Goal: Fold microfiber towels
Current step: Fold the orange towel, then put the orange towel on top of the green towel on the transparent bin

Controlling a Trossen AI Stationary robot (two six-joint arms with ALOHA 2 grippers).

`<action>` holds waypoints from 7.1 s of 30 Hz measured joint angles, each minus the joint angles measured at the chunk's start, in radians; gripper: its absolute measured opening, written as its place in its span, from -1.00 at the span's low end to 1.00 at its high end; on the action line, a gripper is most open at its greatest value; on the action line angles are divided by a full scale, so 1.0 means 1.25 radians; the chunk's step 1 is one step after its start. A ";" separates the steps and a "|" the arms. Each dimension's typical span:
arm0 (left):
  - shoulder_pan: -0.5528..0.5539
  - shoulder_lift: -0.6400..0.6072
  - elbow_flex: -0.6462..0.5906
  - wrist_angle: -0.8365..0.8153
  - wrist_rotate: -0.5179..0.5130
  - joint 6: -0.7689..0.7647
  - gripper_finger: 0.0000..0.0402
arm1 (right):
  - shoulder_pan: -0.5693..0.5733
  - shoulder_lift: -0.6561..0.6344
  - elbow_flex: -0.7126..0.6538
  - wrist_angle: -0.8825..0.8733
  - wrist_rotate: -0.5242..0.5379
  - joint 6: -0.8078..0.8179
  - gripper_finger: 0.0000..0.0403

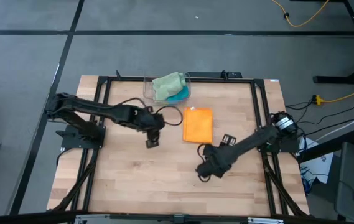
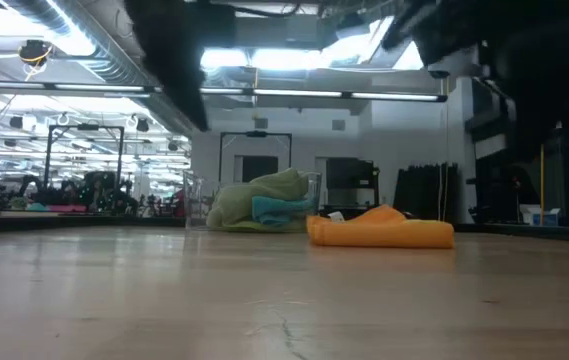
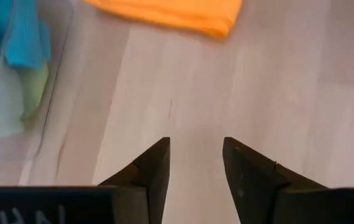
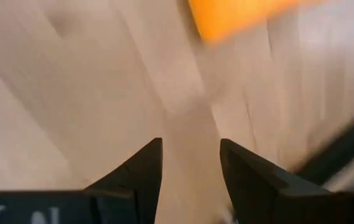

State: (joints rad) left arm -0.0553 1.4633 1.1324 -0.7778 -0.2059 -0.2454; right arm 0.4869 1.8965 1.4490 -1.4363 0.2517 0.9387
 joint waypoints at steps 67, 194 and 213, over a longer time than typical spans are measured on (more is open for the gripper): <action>-0.029 0.437 -0.091 0.834 -0.051 0.350 0.03 | -0.039 0.036 -0.247 0.445 0.326 -0.242 0.36; -0.048 -0.300 -0.066 -0.258 -0.293 -0.248 -0.37 | -0.077 0.038 0.027 0.447 0.145 -0.279 -0.14; -0.105 -0.335 -0.066 -0.266 -0.379 -0.263 -0.38 | -0.112 0.193 0.031 0.513 0.160 -0.413 0.39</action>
State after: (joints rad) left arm -0.1871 1.0443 1.0500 -1.1099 -0.6800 -0.5737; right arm 0.3464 2.1381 1.4876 -0.7950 0.4520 0.4228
